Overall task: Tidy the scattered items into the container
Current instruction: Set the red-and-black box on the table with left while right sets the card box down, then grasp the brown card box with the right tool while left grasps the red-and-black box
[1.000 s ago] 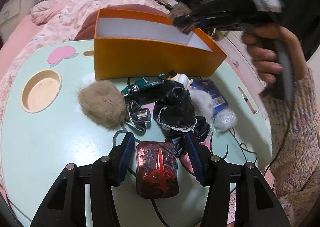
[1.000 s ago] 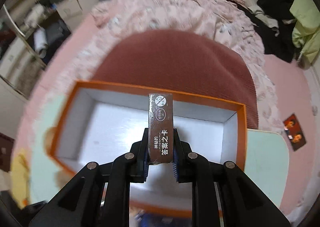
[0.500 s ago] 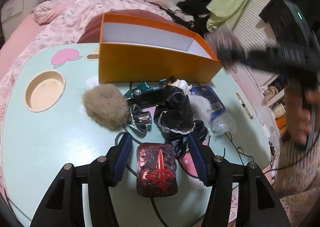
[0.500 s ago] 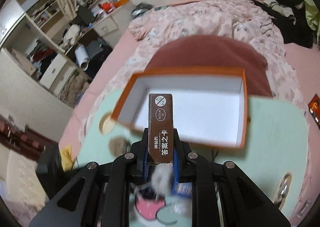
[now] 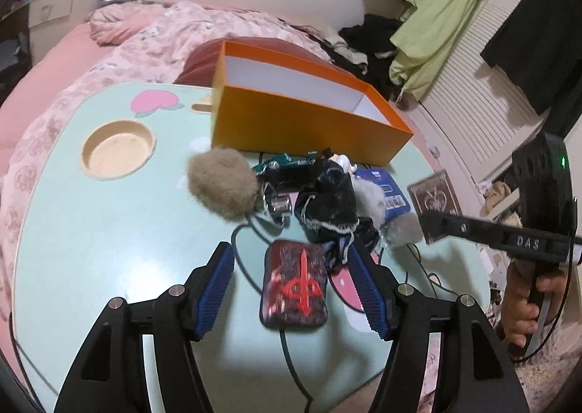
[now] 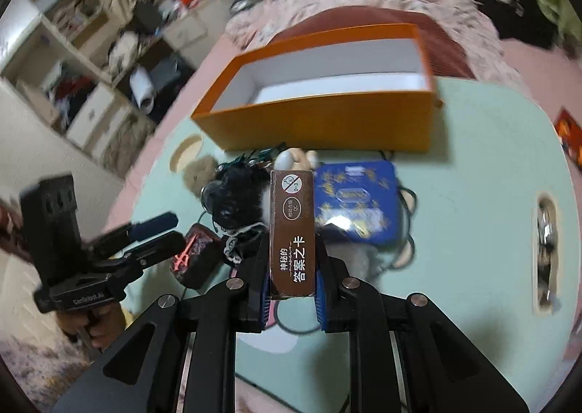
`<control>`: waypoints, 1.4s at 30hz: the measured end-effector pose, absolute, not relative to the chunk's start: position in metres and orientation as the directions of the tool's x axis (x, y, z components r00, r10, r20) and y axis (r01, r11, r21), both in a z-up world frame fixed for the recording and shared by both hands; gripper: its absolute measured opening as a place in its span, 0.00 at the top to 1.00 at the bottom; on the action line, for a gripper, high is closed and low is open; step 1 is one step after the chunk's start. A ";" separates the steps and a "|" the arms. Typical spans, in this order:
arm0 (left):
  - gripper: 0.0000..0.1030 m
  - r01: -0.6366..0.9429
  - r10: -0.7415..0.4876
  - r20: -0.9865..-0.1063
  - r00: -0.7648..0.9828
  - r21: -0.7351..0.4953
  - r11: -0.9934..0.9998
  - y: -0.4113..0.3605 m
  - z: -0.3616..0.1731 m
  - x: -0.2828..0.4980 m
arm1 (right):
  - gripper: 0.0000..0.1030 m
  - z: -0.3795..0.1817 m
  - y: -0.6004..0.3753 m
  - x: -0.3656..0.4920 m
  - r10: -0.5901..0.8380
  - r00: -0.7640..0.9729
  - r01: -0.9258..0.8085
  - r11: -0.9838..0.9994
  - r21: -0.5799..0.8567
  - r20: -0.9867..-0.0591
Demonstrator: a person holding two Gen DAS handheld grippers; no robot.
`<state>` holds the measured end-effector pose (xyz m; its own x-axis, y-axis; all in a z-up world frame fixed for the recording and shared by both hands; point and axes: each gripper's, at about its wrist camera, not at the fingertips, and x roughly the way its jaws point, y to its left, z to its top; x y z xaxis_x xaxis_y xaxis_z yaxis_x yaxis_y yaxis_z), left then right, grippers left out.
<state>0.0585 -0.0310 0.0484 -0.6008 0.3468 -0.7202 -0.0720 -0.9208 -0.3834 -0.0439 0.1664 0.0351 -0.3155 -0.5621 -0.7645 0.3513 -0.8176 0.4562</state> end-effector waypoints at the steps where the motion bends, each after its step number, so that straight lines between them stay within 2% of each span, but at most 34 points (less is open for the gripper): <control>1: 0.36 -0.067 0.346 -0.719 -0.603 -0.387 -0.920 -0.031 0.048 0.063 | 0.80 0.032 0.169 -0.038 -0.589 -0.304 0.352 -0.800 0.486 -0.748; 10: 0.33 -0.071 0.275 -0.776 -0.568 -0.287 -0.955 -0.012 0.038 0.075 | 0.78 0.003 0.143 -0.013 -0.591 -0.242 0.404 -0.782 0.474 -0.769; 13: 0.33 -0.050 0.195 -0.809 -0.554 -0.201 -0.978 -0.006 0.036 0.074 | 0.65 0.004 0.135 -0.011 -0.555 -0.291 0.427 -0.804 0.413 -0.780; 14: 0.33 -0.048 0.177 -0.814 -0.553 -0.181 -0.982 -0.005 0.036 0.075 | 0.51 0.007 0.136 -0.008 -0.518 -0.342 0.414 -0.832 0.369 -0.784; 16: 0.33 -0.051 0.171 -0.821 -0.544 -0.171 -0.984 -0.006 0.033 0.077 | 0.33 0.019 0.143 0.001 -0.420 -0.486 0.371 -0.893 0.254 -0.766; 17: 0.33 -0.047 0.164 -0.826 -0.539 -0.164 -0.985 -0.007 0.032 0.077 | 0.29 0.023 0.146 0.007 -0.397 -0.527 0.360 -0.905 0.226 -0.752; 22: 0.30 -0.044 0.093 -0.828 -0.553 -0.083 -0.996 -0.006 0.028 0.081 | 0.27 0.021 0.154 0.032 -0.349 -0.547 0.379 -0.914 0.147 -0.761; 25: 0.16 -0.055 0.005 -0.823 -0.568 0.032 -0.998 0.001 0.022 0.084 | 0.25 0.010 0.153 0.042 -0.317 -0.558 0.392 -0.915 0.093 -0.767; 27: 0.01 -0.059 -0.007 -0.809 -0.587 0.052 -0.997 0.000 0.019 0.086 | 0.19 0.002 0.143 0.046 -0.277 -0.586 0.407 -0.913 0.019 -0.762; 30: 0.00 -0.053 0.022 -0.802 -0.597 0.012 -0.999 -0.011 0.016 0.085 | 0.11 -0.002 0.142 0.045 -0.292 -0.586 0.429 -0.903 0.016 -0.756; 32: 0.00 -0.053 0.023 -0.781 -0.624 0.013 -0.999 -0.015 0.015 0.086 | 0.00 -0.005 0.144 0.041 -0.284 -0.594 0.416 -0.909 0.015 -0.752; 42: 0.00 -0.055 0.024 -0.781 -0.624 0.014 -0.998 -0.012 0.015 0.085 | 0.00 -0.009 0.144 0.040 -0.288 -0.611 0.411 -0.911 0.016 -0.737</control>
<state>0.0846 -0.0124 0.0148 -0.6241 0.0237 -0.7810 -0.0550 -0.9984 0.0137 0.0404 0.1437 -0.0087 -0.6109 -0.2882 -0.7374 0.4112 -0.9114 0.0155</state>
